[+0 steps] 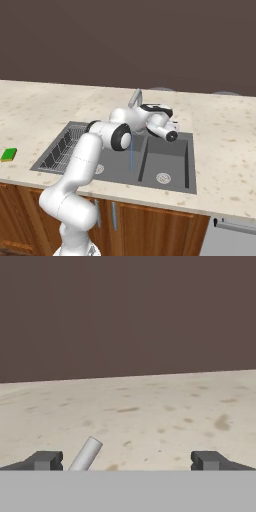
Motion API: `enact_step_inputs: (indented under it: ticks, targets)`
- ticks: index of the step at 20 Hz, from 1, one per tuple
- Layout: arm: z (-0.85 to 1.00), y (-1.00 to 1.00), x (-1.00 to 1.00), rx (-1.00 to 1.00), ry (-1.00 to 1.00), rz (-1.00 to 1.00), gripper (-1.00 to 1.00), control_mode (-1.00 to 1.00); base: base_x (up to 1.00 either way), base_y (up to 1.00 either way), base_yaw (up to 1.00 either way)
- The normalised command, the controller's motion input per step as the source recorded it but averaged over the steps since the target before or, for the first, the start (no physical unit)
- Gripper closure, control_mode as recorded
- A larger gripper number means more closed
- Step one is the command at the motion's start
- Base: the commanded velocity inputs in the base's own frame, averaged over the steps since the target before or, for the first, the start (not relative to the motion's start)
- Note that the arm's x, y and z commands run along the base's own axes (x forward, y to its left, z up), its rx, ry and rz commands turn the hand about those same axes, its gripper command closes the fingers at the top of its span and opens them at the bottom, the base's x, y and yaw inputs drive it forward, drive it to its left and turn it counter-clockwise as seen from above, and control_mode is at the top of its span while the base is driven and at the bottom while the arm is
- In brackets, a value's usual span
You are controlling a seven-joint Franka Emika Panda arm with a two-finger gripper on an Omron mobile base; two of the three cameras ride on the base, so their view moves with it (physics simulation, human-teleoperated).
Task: Soak the sponge with water for a few seconds and then drop it inside the sink.
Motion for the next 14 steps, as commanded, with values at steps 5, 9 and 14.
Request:
enact_step_inputs:
  ticks: [5, 9, 14]
  targets:
    - [0.0, -0.46, 0.0, 0.0, 0.0, -0.01, -1.0, -1.0, 0.0, 0.0, 0.0]
    - [0.0, -0.14, 0.0, 0.0, 0.01, 0.0, -1.0, -1.0, 0.0, 0.0, 0.0]
    - [0.11, 0.0, -0.13, 0.0, 0.01, 0.0, -1.0, -1.0, 0.0, 0.0, 0.0]
